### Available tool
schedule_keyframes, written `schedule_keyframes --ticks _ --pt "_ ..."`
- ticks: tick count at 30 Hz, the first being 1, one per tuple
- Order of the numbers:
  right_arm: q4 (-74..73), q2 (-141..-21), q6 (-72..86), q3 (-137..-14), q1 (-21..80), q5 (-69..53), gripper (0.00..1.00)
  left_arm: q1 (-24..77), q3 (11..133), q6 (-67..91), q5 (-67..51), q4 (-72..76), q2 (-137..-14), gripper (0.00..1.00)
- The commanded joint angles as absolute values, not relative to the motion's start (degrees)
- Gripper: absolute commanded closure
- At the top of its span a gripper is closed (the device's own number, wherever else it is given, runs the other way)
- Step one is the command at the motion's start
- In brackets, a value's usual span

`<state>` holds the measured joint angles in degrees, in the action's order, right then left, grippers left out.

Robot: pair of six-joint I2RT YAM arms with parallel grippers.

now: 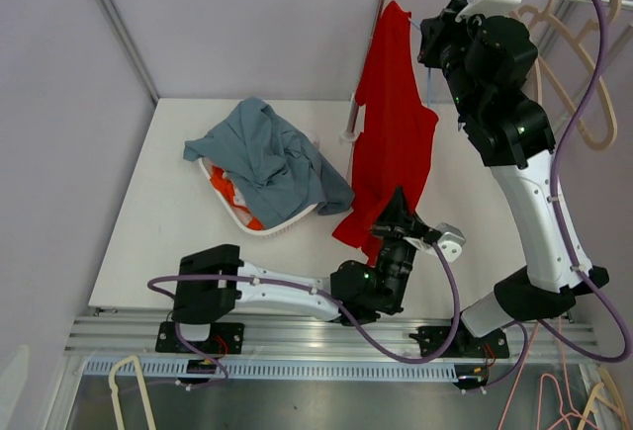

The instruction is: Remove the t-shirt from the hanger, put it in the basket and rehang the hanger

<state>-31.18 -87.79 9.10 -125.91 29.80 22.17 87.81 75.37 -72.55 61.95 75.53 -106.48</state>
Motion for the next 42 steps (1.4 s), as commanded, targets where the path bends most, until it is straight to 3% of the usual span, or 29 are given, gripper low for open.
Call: schedule_keyframes --ticks 1,14,25,31,38,42 --pt "-23.0 -89.3 7.6 -125.2 28.2 22.8 1.00 90.8 75.6 -74.4 63.0 92.5 -102.0 0.99" --pt "-23.3 -98.3 9.3 -130.1 22.0 17.1 1.00 100.2 69.2 -73.0 65.0 92.5 -97.5 0.99" --pt "-21.7 -99.7 9.1 -129.5 21.8 18.5 1.00 104.2 79.6 -75.1 60.4 91.9 -99.3 0.99" --pt "-22.0 -99.7 9.6 -129.4 21.6 18.6 1.00 106.0 80.9 -67.5 57.2 82.2 -96.6 0.99" --pt "-24.0 -98.6 9.1 -132.4 21.4 17.9 1.00 105.8 71.6 -71.4 61.2 91.7 -95.2 0.99" --pt "-27.9 -98.7 9.1 -137.5 21.4 16.5 1.00 105.1 60.8 -64.6 64.9 92.5 -93.3 0.99"
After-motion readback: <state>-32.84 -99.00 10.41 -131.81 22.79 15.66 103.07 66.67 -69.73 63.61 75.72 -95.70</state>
